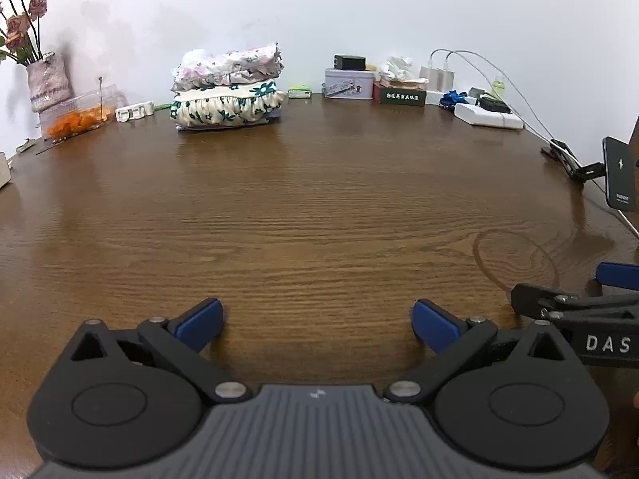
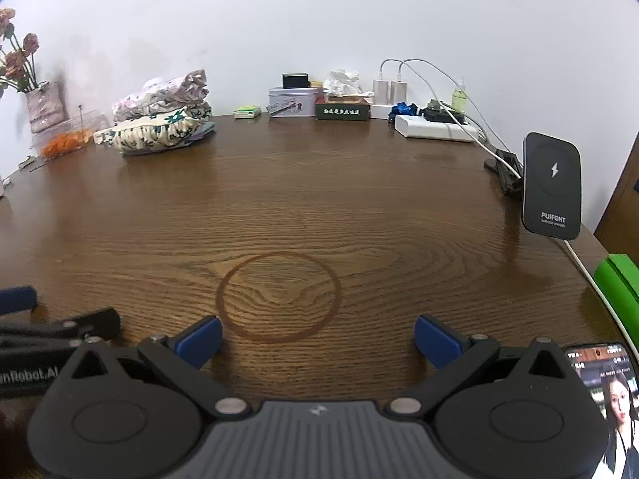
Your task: Fold clothes
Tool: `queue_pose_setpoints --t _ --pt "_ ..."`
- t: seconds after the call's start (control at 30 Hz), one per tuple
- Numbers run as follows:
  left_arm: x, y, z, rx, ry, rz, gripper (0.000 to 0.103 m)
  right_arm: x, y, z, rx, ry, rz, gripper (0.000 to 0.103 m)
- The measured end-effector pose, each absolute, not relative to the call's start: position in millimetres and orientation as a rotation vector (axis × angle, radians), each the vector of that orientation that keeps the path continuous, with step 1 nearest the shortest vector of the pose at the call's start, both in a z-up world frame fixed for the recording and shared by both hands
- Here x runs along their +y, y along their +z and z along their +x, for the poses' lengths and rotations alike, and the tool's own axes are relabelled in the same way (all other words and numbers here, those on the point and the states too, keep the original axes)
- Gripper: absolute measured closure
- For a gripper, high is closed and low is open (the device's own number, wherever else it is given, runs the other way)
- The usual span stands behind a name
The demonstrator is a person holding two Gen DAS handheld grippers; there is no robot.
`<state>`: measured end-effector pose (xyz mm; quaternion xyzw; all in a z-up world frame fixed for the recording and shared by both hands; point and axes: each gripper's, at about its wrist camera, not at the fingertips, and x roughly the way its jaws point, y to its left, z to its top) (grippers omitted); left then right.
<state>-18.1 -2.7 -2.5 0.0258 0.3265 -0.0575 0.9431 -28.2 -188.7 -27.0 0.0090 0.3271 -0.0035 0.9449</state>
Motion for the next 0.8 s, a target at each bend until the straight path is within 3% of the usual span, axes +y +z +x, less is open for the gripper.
queue_pose_setpoints --t 0.8 --pt "-4.4 -3.0 -14.2 0.666 -0.101 0.054 0.001 -189.4 -25.7 -26.2 0.667 0.014 0.011 0.000"
